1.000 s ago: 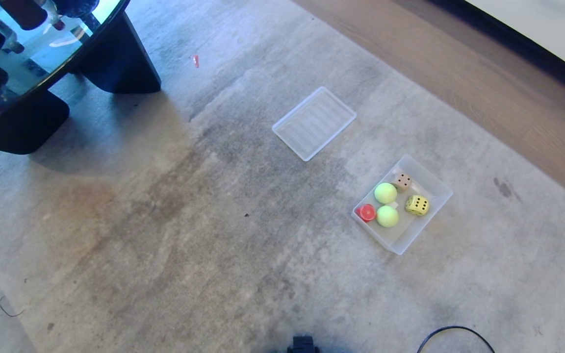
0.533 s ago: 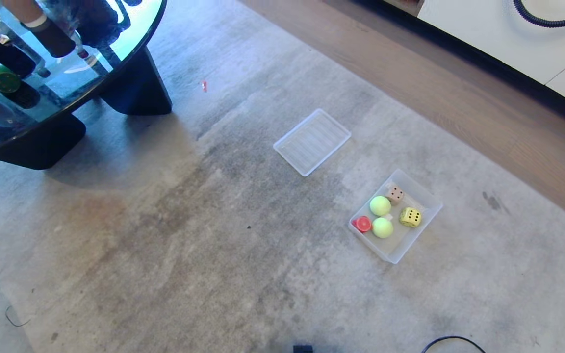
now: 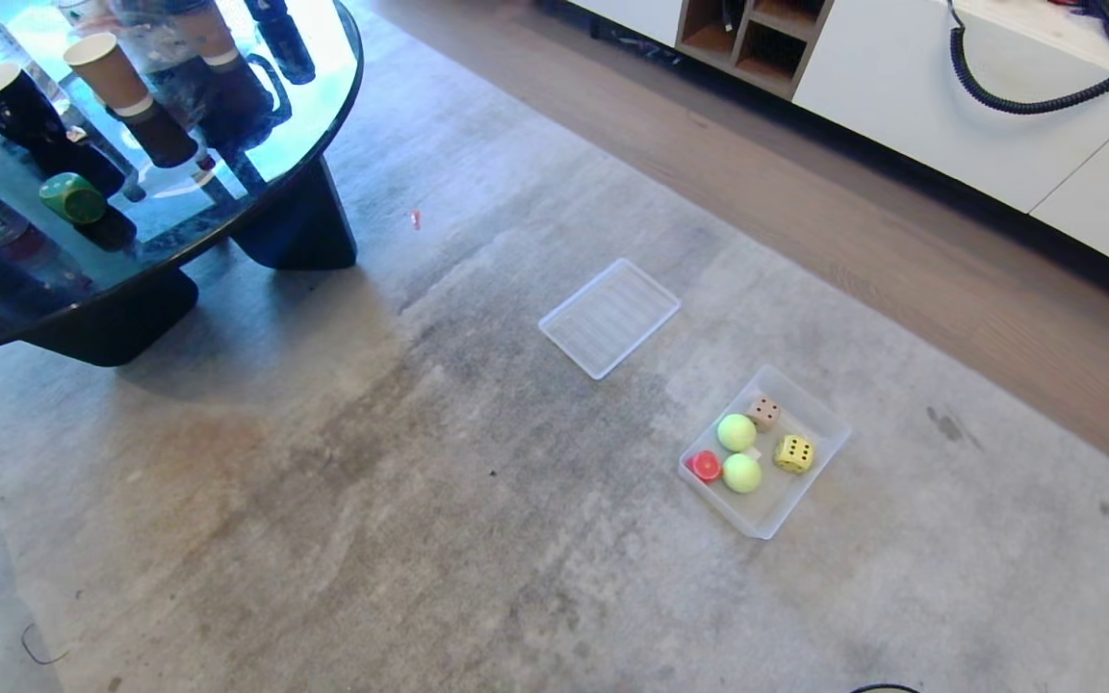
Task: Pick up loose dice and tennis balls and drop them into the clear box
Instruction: Pick up toys out of the box
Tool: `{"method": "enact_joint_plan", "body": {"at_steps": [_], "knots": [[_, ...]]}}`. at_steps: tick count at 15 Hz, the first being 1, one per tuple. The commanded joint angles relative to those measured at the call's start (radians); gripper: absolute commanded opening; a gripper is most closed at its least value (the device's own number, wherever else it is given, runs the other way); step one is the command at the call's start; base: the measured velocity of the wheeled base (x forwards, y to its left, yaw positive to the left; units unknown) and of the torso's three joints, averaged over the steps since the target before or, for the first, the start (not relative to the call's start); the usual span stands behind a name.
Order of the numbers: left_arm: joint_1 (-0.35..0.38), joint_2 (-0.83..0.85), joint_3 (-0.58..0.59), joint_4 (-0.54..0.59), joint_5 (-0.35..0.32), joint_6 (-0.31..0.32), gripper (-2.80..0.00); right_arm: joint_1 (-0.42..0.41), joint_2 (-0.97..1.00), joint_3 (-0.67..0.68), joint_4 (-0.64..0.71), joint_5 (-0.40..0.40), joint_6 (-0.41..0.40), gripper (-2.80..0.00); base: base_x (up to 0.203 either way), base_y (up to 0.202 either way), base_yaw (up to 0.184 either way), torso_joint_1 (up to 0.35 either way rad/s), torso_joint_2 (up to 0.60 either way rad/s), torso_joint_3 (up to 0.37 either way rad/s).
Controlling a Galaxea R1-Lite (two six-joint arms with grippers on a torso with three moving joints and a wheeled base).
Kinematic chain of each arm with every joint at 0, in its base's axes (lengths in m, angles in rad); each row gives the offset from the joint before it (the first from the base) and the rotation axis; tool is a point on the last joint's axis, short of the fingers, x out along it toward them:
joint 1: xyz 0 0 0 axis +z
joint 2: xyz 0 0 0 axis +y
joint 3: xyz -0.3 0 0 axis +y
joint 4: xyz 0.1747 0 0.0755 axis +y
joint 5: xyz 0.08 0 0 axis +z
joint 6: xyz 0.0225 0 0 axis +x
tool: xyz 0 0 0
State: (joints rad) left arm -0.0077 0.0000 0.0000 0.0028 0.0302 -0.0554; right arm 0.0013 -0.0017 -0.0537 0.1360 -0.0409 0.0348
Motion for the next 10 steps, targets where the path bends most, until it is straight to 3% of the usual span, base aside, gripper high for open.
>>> {"method": "enact_joint_plan", "body": {"at_steps": [1,10], "knots": [[0.0,0.0,0.0,0.0,0.0,-0.001,-2.8,0.0,0.002,0.0,0.001,-0.001,-0.001,-2.8,0.0,0.0,0.0,0.002,-0.01,0.194],[0.0,0.0,0.0,-0.001,-0.003,0.012,-2.8,0.0,0.002,0.0,0.001,-0.001,0.0,-2.8,0.0,0.0,0.0,0.002,0.0,0.202]]}}
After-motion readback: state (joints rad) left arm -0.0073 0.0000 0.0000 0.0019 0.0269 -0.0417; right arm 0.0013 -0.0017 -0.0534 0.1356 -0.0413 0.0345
